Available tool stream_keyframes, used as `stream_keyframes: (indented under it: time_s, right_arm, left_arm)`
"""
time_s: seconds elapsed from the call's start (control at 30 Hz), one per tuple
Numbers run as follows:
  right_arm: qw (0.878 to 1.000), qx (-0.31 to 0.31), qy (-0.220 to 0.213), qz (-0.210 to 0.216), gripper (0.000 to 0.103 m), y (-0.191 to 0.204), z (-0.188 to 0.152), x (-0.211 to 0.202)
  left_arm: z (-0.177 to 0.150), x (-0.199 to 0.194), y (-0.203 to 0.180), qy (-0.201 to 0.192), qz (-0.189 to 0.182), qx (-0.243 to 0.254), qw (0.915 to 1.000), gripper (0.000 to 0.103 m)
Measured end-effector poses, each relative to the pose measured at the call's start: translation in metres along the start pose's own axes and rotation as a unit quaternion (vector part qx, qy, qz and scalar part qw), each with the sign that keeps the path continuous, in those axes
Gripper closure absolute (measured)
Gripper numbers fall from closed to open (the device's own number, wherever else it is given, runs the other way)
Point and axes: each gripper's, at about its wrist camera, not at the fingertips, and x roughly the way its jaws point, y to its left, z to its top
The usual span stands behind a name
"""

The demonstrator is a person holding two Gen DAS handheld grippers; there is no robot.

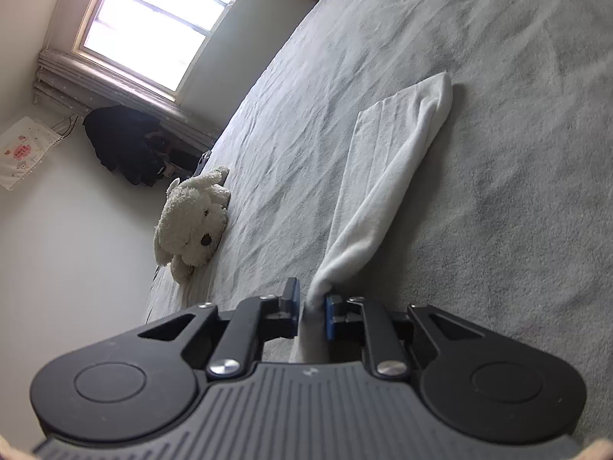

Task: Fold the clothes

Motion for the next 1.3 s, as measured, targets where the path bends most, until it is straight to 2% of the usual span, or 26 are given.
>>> stream_keyframes:
  time_s: [0.1, 0.27, 0.33, 0.63, 0.8, 0.93, 1.07, 1.17, 1.3]
  right_arm:
    - [1.000, -0.003, -0.016, 0.005, 0.093, 0.004, 0.003, -0.011]
    - [0.999, -0.036, -0.039, 0.005, 0.094, 0.023, 0.008, -0.035]
    - [0.998, -0.053, -0.047, 0.006, 0.094, 0.034, 0.009, -0.045]
    - [0.990, -0.118, -0.078, 0.026, 0.094, 0.088, 0.013, -0.073]
    - [0.980, -0.169, -0.096, 0.033, 0.094, 0.119, 0.008, -0.088]
    - [0.972, -0.209, -0.107, 0.032, 0.094, 0.138, 0.000, -0.100]
    - [0.960, -0.251, -0.124, 0.017, 0.094, 0.148, -0.013, -0.112]
    - [0.949, -0.283, -0.137, -0.009, 0.094, 0.149, -0.028, -0.125]
    - [0.936, -0.323, -0.133, -0.045, 0.094, 0.144, -0.054, -0.136]
  left_arm:
    - [0.001, 0.001, 0.001, -0.001, 0.015, -0.003, 0.9999, 0.062]
    - [0.002, 0.000, 0.008, 0.000, 0.034, -0.017, 0.9993, 0.095]
    - [0.004, -0.004, 0.012, -0.006, 0.038, -0.031, 0.9988, 0.098]
    - [0.009, -0.038, 0.020, -0.071, 0.063, -0.058, 0.9938, 0.100]
    - [0.011, -0.068, 0.028, -0.121, 0.051, -0.079, 0.9881, 0.100]
    - [0.008, -0.083, 0.032, -0.140, 0.034, -0.083, 0.9862, 0.100]
    - [0.001, -0.089, 0.032, -0.130, 0.017, -0.073, 0.9888, 0.103]
    - [-0.006, -0.087, 0.032, -0.109, 0.020, -0.067, 0.9915, 0.103]
    - [-0.013, -0.083, 0.032, -0.086, 0.024, -0.062, 0.9941, 0.103]
